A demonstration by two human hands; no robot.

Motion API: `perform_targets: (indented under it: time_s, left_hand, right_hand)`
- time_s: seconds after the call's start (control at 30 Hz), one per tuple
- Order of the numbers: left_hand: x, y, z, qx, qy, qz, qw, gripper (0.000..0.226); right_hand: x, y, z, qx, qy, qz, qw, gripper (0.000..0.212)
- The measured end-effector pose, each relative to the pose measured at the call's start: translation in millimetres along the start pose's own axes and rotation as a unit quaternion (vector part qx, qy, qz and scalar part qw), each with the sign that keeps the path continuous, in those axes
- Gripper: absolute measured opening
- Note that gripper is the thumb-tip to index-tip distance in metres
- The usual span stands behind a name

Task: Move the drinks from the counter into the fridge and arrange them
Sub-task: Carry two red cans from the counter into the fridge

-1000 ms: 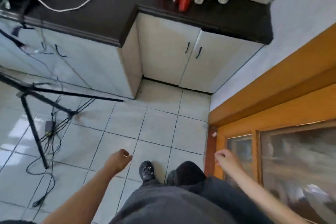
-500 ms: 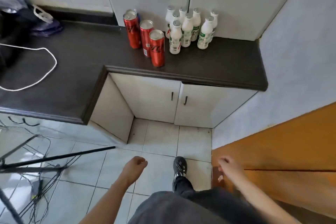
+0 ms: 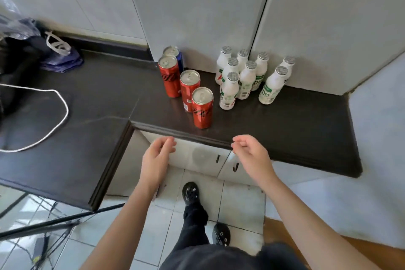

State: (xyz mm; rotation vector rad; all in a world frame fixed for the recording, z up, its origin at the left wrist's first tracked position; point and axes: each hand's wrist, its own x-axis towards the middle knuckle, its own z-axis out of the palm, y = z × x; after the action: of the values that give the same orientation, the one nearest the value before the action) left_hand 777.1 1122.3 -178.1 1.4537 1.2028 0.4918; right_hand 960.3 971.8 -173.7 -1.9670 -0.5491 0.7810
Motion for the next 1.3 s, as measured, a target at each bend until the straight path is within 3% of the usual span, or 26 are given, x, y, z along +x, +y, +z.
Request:
perform_targets:
  time_s: [0.1,0.2,0.5,0.7,1.07,1.3]
  left_hand:
    - [48,34,4,-0.002,0.002,0.063,0.998,0.015]
    - [92,63,9,0.031,-0.023,0.104,0.994,0.032]
    - [168,83,21,0.094,-0.206,0.165,0.960,0.077]
    - [177,79,23,0.111,-0.225,0.208,0.945,0.069]
    - [151,76,-11,0.071,-0.129,0.186,0.972,0.061]
    - [108,66,-39,-0.052,-0.024,0.120,0.991,0.046]
  right_hand:
    - [23,-25,2,0.003,0.037,-0.031,0.999,0.014]
    - [46,-51,6,-0.018,0.035,-0.045,0.998,0.026]
    - [89,-73,45,-0.129,0.006,-0.110,0.986,0.066]
    - [100,-71,56,-0.128,-0.005,-0.112,0.985,0.064]
    - [116,-79,54,-0.072,-0.037,-0.129,0.988,0.055]
    - [110,-103,56,-0.029,-0.070,-0.196,0.978,0.053]
